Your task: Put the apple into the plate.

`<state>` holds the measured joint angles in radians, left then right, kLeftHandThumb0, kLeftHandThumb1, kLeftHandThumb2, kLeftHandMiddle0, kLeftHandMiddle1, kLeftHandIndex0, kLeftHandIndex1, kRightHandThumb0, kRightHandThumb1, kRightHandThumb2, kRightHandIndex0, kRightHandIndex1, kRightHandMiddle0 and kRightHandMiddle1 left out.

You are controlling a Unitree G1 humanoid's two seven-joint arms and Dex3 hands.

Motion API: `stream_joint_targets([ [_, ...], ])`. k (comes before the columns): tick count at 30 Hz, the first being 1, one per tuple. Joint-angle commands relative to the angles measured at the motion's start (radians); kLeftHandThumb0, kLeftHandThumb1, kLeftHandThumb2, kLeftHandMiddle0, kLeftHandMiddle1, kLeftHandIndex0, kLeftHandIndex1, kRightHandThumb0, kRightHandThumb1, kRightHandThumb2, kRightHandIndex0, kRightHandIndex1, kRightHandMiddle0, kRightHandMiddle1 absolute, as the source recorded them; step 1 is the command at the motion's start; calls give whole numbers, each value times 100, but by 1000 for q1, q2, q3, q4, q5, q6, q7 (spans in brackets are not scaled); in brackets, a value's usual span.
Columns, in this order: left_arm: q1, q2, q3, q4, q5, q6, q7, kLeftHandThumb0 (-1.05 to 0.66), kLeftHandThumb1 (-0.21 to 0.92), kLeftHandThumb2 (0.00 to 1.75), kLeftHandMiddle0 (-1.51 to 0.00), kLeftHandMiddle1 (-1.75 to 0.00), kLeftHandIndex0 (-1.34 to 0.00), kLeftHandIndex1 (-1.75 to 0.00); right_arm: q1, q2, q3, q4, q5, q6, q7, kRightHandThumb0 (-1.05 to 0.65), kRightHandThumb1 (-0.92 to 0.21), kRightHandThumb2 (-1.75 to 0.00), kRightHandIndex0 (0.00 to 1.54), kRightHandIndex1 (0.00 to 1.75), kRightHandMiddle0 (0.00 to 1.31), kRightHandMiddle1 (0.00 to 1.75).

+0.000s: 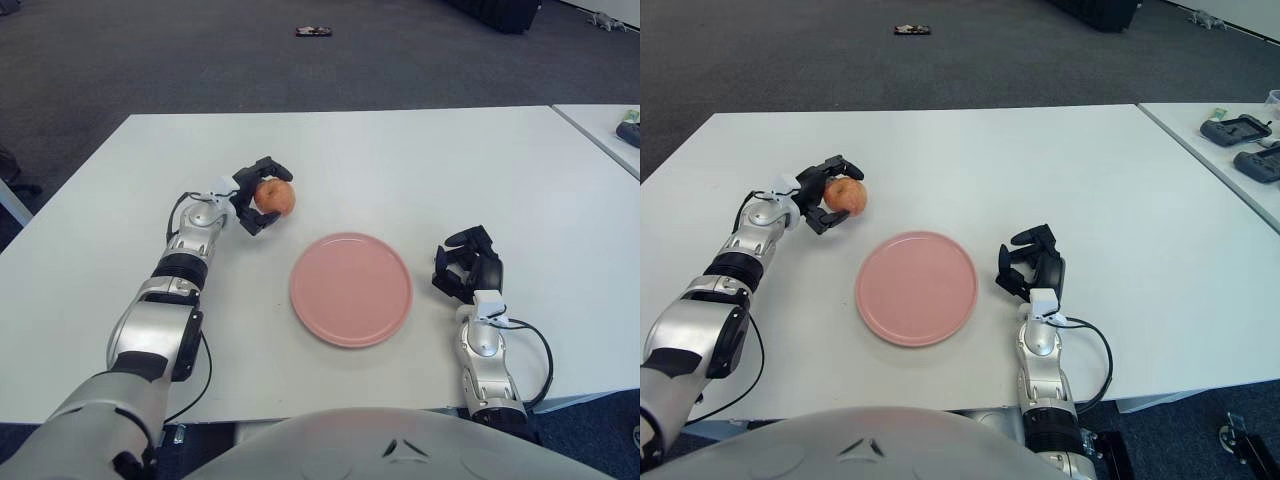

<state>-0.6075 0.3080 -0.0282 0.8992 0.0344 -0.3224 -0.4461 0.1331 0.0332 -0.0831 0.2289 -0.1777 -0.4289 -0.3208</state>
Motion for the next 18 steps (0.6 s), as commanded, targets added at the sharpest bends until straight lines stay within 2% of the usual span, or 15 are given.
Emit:
stream_joint_targets([
  [1,68,-18,-8,-212,-24,58,-12,0,-11,175,-97,-160,-70,-175,-15,-10,0,12,2,-11,6,-42,-53,-106,71,145,44,175],
  [10,197,-45,-53,-533,-23,141,-29,0,-11,175,-98,-160,-70,-175,-17,-2,-7,4,-1,25,-7,-42,-52,-107,68,146,45,175],
  [18,310,-46,-102,-768,-8,227,-40,0,-11,175,-98,-160,-70,-175,-16,0,-3,-3,-14,38,-20,-41,-53,-106,65,145,44,175],
])
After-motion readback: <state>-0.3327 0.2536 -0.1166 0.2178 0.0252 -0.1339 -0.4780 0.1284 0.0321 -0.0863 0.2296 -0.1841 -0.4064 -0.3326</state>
